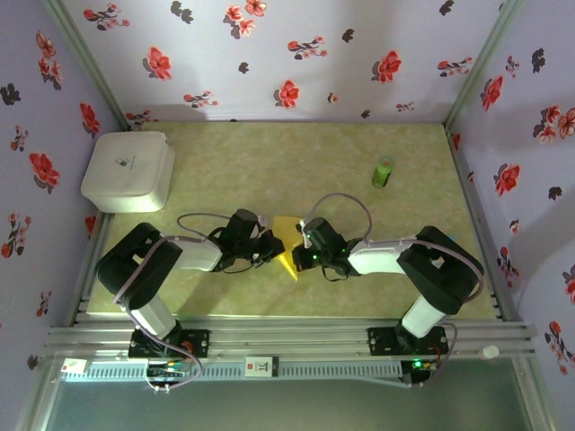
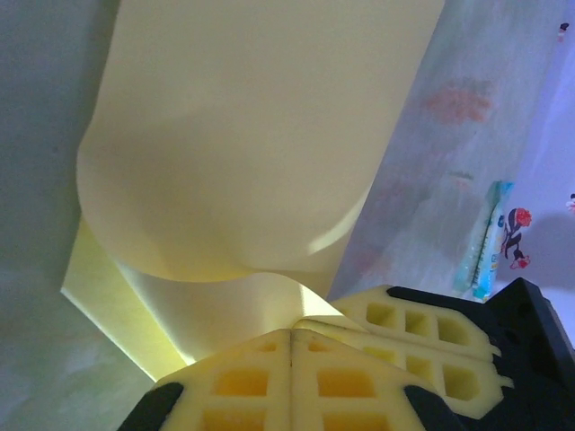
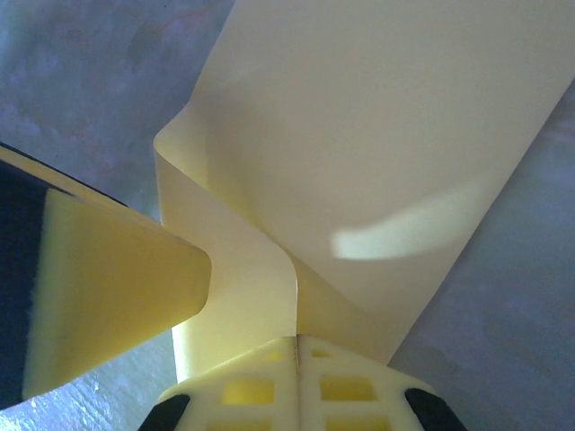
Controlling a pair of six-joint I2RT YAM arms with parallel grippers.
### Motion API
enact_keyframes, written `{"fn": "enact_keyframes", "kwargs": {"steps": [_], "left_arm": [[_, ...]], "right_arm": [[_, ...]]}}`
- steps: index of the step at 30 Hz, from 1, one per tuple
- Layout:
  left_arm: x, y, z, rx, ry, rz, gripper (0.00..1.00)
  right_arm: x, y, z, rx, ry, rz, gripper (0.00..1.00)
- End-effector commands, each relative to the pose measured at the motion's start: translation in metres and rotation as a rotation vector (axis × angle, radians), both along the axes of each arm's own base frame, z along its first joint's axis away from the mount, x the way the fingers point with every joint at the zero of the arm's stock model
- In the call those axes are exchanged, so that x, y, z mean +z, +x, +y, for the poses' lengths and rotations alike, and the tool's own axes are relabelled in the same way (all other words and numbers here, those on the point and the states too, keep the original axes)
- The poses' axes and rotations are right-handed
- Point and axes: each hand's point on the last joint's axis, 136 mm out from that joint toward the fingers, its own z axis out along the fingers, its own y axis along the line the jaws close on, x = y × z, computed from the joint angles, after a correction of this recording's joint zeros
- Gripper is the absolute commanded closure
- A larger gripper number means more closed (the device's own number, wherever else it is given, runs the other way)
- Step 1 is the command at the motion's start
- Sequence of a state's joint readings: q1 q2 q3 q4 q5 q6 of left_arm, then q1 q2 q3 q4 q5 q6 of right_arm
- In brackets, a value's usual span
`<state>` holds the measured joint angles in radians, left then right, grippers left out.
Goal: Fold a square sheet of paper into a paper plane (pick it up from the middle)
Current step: Third fold the triangle at the center of the table.
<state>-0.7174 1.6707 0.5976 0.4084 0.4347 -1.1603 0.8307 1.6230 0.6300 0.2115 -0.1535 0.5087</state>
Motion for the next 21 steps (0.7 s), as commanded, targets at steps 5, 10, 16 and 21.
{"fn": "enact_keyframes", "kwargs": {"steps": [5,10,16,21], "left_arm": [[-0.015,-0.007,0.001,-0.045,0.055,0.014,1.0],[-0.03,-0.013,0.007,-0.039,0.092,0.044,1.0],[-0.033,-0.015,0.012,-0.034,0.113,0.049,1.0],[-0.031,-0.014,0.013,-0.03,0.127,0.045,1.0]], "right_arm": [[-0.018,-0.008,-0.016,-0.016,-0.066,0.048,1.0],[-0.016,-0.007,-0.014,-0.014,-0.06,0.05,1.0],[-0.009,-0.004,-0.011,-0.02,-0.045,0.044,1.0],[0.016,0.004,-0.014,-0.078,-0.019,0.019,0.82]]}}
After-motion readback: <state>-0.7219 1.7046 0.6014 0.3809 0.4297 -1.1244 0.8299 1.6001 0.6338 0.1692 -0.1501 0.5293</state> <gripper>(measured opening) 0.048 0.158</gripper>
